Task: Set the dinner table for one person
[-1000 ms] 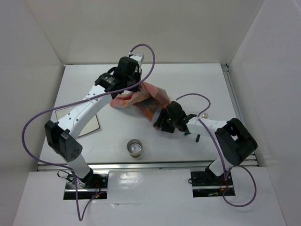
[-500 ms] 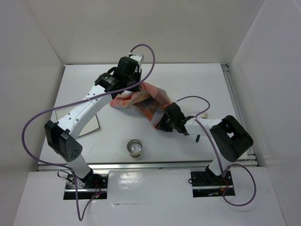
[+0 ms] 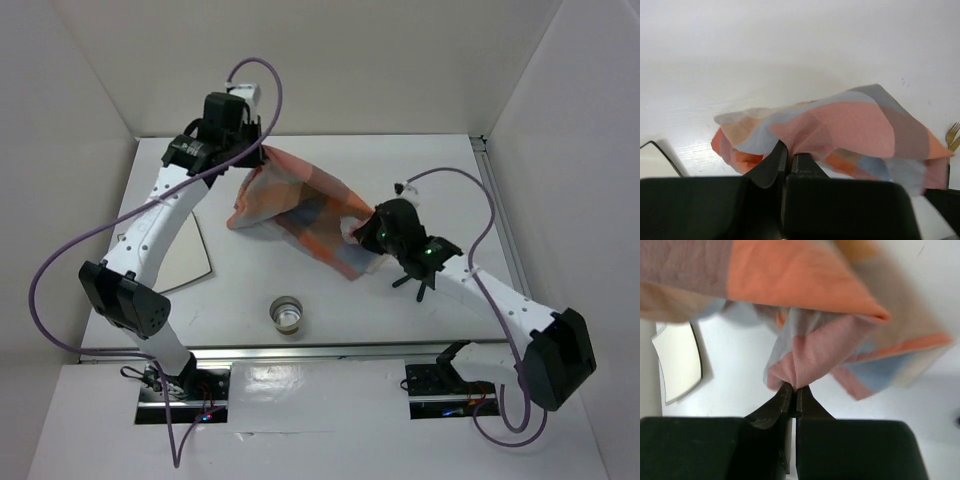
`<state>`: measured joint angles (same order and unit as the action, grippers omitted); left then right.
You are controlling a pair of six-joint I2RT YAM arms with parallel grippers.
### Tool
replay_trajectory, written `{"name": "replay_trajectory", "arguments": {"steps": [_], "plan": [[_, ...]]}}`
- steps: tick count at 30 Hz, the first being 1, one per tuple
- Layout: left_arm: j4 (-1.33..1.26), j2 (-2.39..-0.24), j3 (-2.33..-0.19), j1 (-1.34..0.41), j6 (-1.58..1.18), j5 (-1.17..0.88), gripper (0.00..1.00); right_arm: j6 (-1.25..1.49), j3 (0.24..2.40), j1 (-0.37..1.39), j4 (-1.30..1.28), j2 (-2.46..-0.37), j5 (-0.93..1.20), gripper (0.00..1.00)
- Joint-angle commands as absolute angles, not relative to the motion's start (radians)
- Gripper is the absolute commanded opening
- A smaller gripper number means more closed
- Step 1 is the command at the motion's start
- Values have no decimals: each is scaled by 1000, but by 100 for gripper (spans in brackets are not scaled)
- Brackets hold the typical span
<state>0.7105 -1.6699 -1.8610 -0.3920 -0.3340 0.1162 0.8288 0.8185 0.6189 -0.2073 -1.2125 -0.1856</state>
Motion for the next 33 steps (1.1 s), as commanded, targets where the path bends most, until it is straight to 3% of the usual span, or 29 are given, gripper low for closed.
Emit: {"name": "replay_trajectory", "arguments": {"steps": [1,9,20,28,33], "plan": [[702,-1635,-1937,-321,-305,75,0,683,954,555,-377,-1146,-331,0],[732,-1644,-2066,-175,-324,6,0,416,1241,477,-508,-1146,-446,0],[701,-1569,-2075,-22,-353,-129,0,314,1376,477,-571,-1106,-597,0],[675,-1598,-2132,-11,-385,-207,0,125,1506,459,-425,-1193,-568,0],[650,-1757,-2256,-11,-394,-251,0,49,1581,327,-229,-1388,-376,0]]}}
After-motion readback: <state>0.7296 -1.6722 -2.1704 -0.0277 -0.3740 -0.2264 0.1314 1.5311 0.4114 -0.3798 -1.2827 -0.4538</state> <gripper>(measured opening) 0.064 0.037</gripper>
